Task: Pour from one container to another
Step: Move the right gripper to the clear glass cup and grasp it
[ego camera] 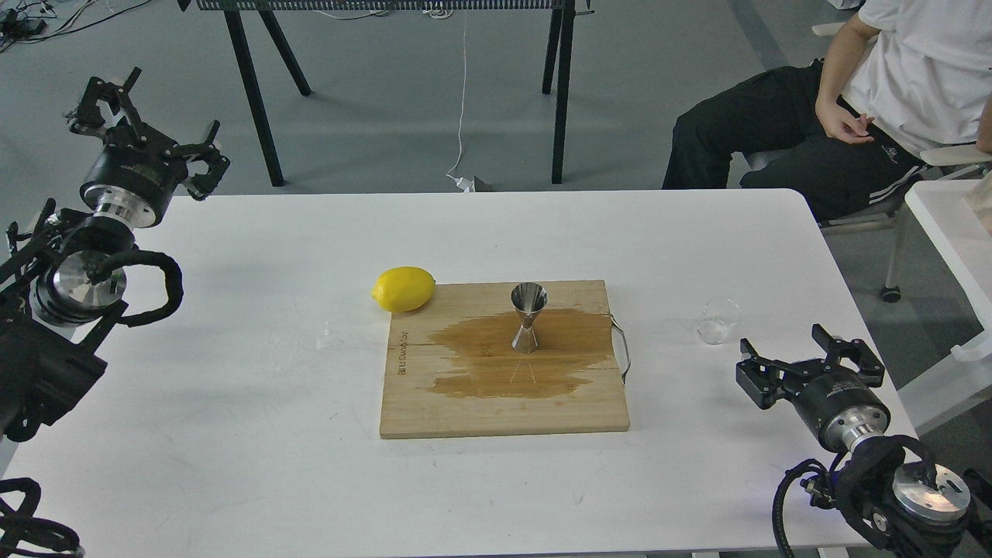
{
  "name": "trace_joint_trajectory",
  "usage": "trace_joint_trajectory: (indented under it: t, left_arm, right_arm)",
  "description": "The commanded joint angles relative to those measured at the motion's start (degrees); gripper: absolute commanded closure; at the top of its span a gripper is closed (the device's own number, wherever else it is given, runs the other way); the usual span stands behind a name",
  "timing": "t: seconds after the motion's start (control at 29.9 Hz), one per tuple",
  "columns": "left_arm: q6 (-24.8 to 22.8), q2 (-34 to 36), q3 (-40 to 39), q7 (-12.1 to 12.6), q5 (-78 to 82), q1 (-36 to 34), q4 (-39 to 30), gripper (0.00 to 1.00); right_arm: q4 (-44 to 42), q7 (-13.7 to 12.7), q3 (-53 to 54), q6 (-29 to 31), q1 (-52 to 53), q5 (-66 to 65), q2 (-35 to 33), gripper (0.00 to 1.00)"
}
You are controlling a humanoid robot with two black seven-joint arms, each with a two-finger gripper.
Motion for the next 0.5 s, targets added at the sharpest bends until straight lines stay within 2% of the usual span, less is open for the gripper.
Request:
trace_joint_trajectory:
  t: [0.0,0.17,0.47]
  left_arm:
    - [0.7,-0.5,0.4,-0.2,0.0,-0.3,-0.6,0.00]
    - [0.5,0.6,0.8,0.3,0.0,-2.9,-0.8,0.00]
    - [0.2,1.3,1.0,0.1,0.4,-3.0,-0.1,0.00]
  right_arm:
    - [-4.2,-0.2,-2.5,-0.1,3.6,-0.3,1.5,0.00]
    - [-11.0,-0.5,-5.1,-0.1,8.7,-0.3,3.7,0.00]
    - [-19.9,-1.6,-6.6,1.5,12.2,-0.4,9.9,0.00]
